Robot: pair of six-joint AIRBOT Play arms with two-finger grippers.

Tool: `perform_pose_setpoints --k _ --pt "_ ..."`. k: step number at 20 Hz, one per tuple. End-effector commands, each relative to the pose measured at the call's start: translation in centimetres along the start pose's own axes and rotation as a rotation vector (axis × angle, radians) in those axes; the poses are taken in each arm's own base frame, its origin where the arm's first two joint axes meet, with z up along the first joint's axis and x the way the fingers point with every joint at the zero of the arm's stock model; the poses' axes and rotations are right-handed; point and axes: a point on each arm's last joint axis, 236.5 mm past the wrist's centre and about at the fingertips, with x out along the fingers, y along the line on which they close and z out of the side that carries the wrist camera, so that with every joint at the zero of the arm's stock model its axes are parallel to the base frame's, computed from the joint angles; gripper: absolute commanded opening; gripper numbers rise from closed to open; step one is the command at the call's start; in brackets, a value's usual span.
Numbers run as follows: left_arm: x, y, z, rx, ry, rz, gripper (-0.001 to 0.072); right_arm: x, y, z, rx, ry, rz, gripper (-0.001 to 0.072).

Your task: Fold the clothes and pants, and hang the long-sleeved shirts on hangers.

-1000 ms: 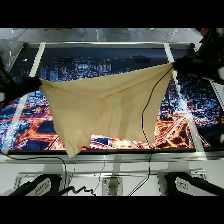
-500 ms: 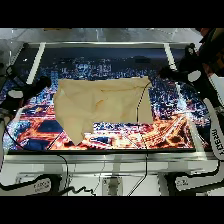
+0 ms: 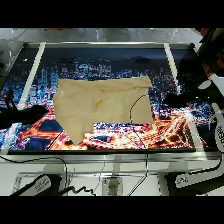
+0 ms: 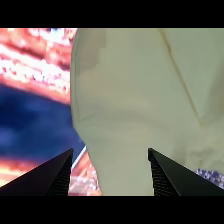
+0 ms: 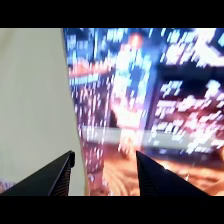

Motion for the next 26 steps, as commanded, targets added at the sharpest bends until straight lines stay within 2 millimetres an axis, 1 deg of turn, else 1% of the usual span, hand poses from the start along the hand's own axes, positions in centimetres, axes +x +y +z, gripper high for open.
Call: perform_pose_setpoints --k 1,2,4,6,7,9,11,12,13,14,15,17,19,21,22,23,24,25,26 --pt "1.3 0.5 -5.6 -0.087 0.124 -0.041 0.0489 3.4 -0.1 -5.1 0.078 0.134 0.069 0.0450" --pt "1.6 0.6 -6.2 -0.099 0.133 -0.042 0.0489 4.2 0.1 -6.2 0.102 0.153 0.091 0.0450" --pt "2.0 1.4 -6.1 -0.110 0.111 -0.020 0.0490 5.6 1.1 -7.7 0.123 0.161 0.164 0.0451" --pt "2.3 2.2 -5.2 -0.114 0.066 0.007 0.0489 6.8 2.2 -8.2 0.177 0.140 0.221 0.0450" --pt "2.4 2.5 -4.9 -0.118 0.047 0.015 0.0489 7.5 2.4 -8.5 0.192 0.136 0.222 0.0441" --pt "2.8 2.6 -5.2 -0.120 0.063 0.017 0.0489 8.7 3.1 -9.2 0.187 0.140 0.212 0.0433" --pt "3.8 2.4 -6.0 -0.118 0.104 0.013 0.0489 9.3 4.2 -9.2 0.163 0.140 0.212 0.0318" --pt "4.5 2.3 -6.6 -0.116 0.131 0.009 0.0489 9.5 4.6 -9.0 0.153 0.134 0.209 0.0221" --pt "5.1 2.1 -7.1 -0.112 0.156 0.006 0.0489 9.6 4.7 -8.8 0.144 0.124 0.202 0.0142" --pt "5.7 1.9 -7.7 -0.107 0.181 0.002 0.0489 9.6 4.8 -8.5 0.138 0.117 0.201 0.0064" --pt "6.2 1.6 -8.1 -0.106 0.201 -0.004 0.0489 9.4 4.8 -8.2 0.128 0.110 0.199 0.0007" --pt "7.2 1.2 -8.6 -0.099 0.222 -0.005 0.0488 8.9 4.9 -7.5 0.093 0.089 0.191 0.0008" --pt "8.1 1.0 -8.4 -0.093 0.210 0.000 0.0485 8.3 5.2 -6.9 0.079 0.069 0.192 0.0008" --pt "9.0 0.2 -8.4 -0.109 0.205 -0.018 0.0473 8.0 5.4 -6.5 0.071 0.054 0.190 0.0008" --pt "9.4 -0.3 -8.7 -0.121 0.215 -0.034 0.0451 7.8 5.4 -6.5 0.068 0.050 0.191 0.0008" --pt "9.7 -1.0 -9.1 -0.125 0.231 -0.050 0.0325 7.7 5.5 -6.3 0.064 0.045 0.191 0.0008" --pt "9.8 -1.4 -9.3 -0.119 0.237 -0.056 0.0160 7.5 5.6 -6.2 0.057 0.038 0.190 0.0008" --pt "9.8 -1.7 -9.2 -0.107 0.235 -0.058 0.0024 7.1 5.8 -5.7 0.029 0.023 0.191 0.0008" --pt "9.6 -1.9 -8.6 -0.086 0.222 -0.062 0.0019 6.5 6.1 -5.2 0.003 0.004 0.190 0.0008"
